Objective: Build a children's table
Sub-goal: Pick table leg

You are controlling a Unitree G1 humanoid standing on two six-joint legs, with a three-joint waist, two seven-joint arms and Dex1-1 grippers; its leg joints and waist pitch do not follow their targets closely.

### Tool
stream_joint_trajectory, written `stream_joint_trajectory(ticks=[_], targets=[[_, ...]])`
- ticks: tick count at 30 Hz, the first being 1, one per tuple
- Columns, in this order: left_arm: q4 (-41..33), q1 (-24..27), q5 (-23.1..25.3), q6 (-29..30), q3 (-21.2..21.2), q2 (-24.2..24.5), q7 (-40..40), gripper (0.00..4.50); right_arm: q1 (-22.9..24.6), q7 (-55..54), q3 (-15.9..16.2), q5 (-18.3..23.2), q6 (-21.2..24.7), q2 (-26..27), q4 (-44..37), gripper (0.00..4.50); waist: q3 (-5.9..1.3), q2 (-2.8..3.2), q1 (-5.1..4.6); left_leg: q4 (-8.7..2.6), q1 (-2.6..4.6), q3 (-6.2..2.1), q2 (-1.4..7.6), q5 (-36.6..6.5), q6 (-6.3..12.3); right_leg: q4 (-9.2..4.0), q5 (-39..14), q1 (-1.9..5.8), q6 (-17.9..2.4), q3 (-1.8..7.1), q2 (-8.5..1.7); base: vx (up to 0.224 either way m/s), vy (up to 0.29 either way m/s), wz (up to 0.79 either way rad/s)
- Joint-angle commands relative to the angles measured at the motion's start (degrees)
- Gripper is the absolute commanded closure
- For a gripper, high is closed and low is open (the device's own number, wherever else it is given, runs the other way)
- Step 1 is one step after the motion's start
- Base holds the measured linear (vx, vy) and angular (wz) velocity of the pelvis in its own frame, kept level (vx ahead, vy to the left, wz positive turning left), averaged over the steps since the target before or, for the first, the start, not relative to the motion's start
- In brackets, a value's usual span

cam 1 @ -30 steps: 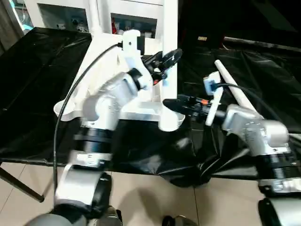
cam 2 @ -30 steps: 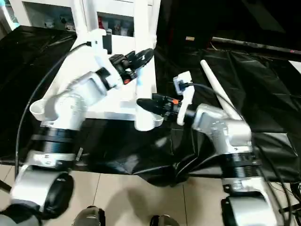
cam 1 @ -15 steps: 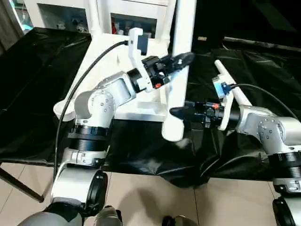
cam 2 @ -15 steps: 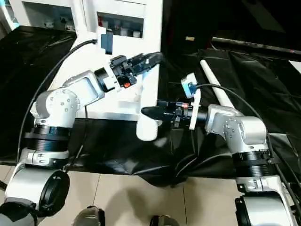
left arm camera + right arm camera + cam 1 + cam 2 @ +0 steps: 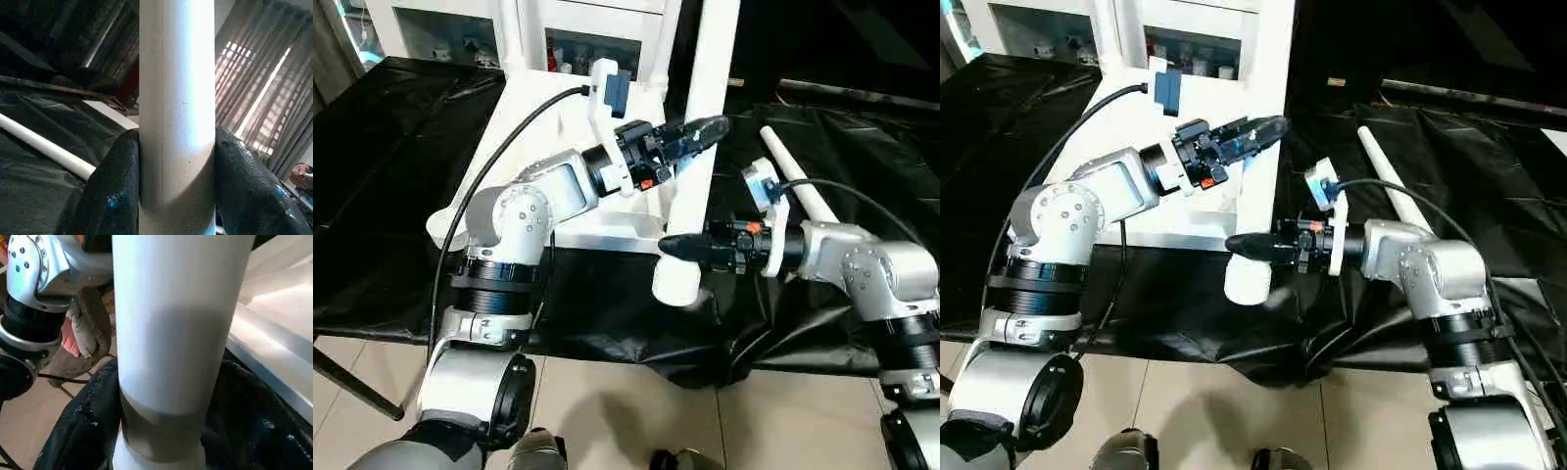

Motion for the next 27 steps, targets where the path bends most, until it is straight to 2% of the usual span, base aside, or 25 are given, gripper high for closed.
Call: stream_joint_trajectory(ticks=[1,7,16,27], targets=[[-1.17,-1.47,-0.95,0.37,-0.69,-0.24,-1.0,2.7,-0.59,0.54,0.22,-0.86,-0.47,-1.1,0.08,1.61,-5.75,-0.81,0.0,-3.84,2.02,-0.73,1.16,-13.12,-1.5,-4.8,-23.25,3.06,-6.63,1.69,-2.87,0.0,0.0,0.0],[-1.06,-1.6,-0.97,0.41,-0.45,-0.45,-1.06,2.7,-0.21,1.35,0.93,-0.67,0.0,-1.1,-0.27,1.61,-5.79,-0.97,-0.02,-3.85,1.97,-0.71,1.17,-12.91,-1.41,-4.71,-22.4,3.13,-6.95,1.7,-2.86,0.0,0.0,0.0],[-1.29,-1.71,-0.99,0.38,-0.3,-0.55,-1.2,2.7,0.33,1.79,1.9,-0.75,0.28,-1.05,-0.5,1.61,-5.78,-0.86,0.01,-3.9,1.95,-0.78,1.22,-12.94,-1.46,-4.65,-22.37,3.15,-7.0,1.68,-2.86,0.0,0.0,0.0],[-1.56,-1.66,-1.06,0.59,-0.35,-0.46,-1.53,2.7,0.2,1.6,1.71,-0.68,0.35,-0.95,0.13,1.61,-5.79,-0.84,0.01,-3.9,1.97,-0.8,1.19,-13.29,-1.61,-4.72,-22.84,3.14,-6.81,1.68,-2.87,0.0,0.0,0.0]])
